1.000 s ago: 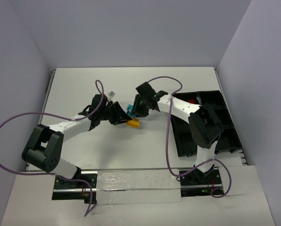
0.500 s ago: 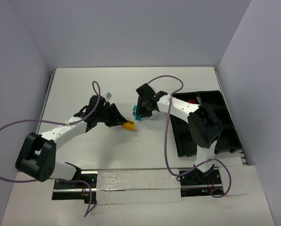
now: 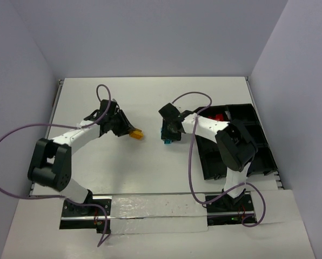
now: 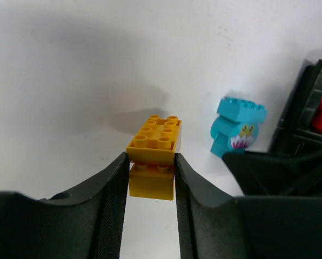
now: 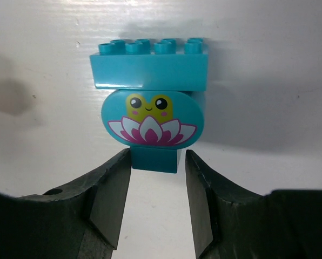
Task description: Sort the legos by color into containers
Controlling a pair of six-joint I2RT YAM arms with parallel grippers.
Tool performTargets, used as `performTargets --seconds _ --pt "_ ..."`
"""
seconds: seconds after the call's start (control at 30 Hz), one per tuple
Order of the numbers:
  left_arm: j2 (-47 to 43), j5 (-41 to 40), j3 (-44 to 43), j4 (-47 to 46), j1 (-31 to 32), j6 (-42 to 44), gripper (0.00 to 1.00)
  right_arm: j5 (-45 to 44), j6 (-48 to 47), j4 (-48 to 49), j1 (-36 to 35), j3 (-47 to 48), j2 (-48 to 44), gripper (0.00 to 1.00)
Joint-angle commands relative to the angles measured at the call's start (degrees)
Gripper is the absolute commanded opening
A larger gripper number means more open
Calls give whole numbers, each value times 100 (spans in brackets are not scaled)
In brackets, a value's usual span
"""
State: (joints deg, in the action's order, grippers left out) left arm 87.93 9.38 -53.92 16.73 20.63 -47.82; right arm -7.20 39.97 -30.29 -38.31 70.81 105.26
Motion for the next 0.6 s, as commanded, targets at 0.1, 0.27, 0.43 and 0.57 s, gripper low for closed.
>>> performTargets --seconds 0.1,0.27,0.43,0.57 --pt "850 549 -531 -224 -313 176 38 10 -69 -41 -71 -47 -453 57" --pt "816 531 -625 -20 -373 356 85 -158 -87 -187 -64 73 -630 60" --pt "479 59 -800 455 -384 568 95 -450 -207 -438 -20 461 -597 65" --pt "-1 -325 -962 732 -384 705 95 -579 -307 -550 87 856 -297 73"
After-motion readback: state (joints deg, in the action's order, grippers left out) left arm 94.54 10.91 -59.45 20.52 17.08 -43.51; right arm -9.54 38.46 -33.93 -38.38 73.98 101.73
